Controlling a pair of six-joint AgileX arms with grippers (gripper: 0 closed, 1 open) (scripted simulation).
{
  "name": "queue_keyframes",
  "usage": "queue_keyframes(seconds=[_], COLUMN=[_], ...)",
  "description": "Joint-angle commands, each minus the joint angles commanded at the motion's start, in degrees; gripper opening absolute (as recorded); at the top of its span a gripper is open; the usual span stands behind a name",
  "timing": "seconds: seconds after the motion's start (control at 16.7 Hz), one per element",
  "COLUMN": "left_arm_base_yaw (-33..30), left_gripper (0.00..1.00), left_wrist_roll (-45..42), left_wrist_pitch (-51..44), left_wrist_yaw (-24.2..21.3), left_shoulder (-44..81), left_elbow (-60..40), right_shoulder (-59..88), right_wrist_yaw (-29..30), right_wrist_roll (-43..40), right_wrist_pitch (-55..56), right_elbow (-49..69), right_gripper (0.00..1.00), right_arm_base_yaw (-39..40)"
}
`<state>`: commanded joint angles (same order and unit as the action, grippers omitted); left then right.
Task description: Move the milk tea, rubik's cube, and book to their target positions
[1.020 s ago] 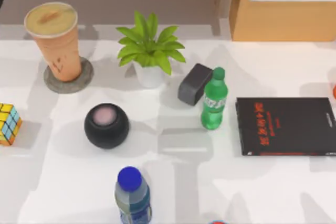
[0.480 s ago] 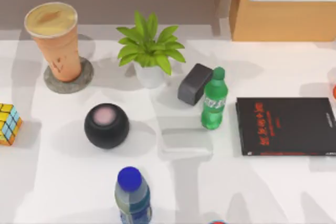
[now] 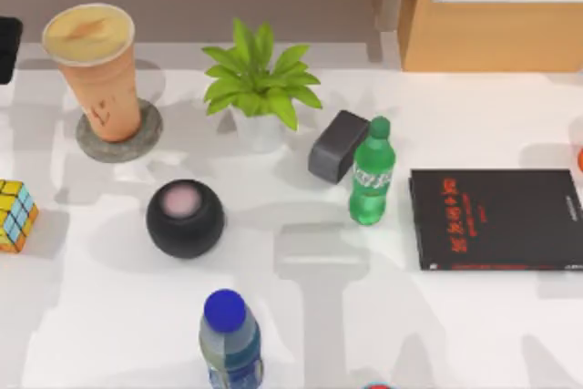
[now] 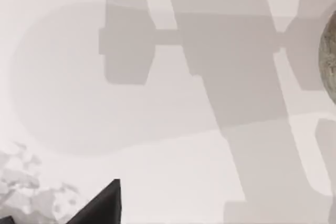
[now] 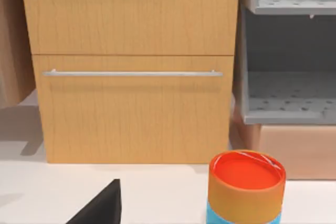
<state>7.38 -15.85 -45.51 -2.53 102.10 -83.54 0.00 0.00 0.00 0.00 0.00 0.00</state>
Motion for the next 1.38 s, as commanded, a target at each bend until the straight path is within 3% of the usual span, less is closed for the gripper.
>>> queue_keyframes(seconds=[0.24, 0.48, 0.9, 1.38], left_arm_base_yaw=[-1.01, -1.40, -1.23, -1.30], left_gripper=[1.00, 1.00, 1.00, 1.00], left_wrist_roll=[-0.36, 0.03, -0.04, -0.12], left_wrist_pitch=[-14.31, -19.40, -18.44, -6.64], left_wrist_yaw=[1.86, 2.49, 2.46, 2.47], left_shoulder=[3.82, 4.68, 4.86, 8.62], left_elbow=[0.71, 1.85, 2.49, 10.66], right_shoulder=[0.00, 0.00, 0.00, 0.00], right_wrist_yaw=[0.00, 0.00, 0.00, 0.00], right_wrist_roll=[0.00, 0.00, 0.00, 0.00], right_wrist_pitch=[0.00, 0.00, 0.00, 0.00], right_elbow=[0.00, 0.00, 0.00, 0.00], right_gripper=[1.00, 1.00, 1.00, 1.00], right_arm_base_yaw=[0.00, 0.00, 0.00, 0.00])
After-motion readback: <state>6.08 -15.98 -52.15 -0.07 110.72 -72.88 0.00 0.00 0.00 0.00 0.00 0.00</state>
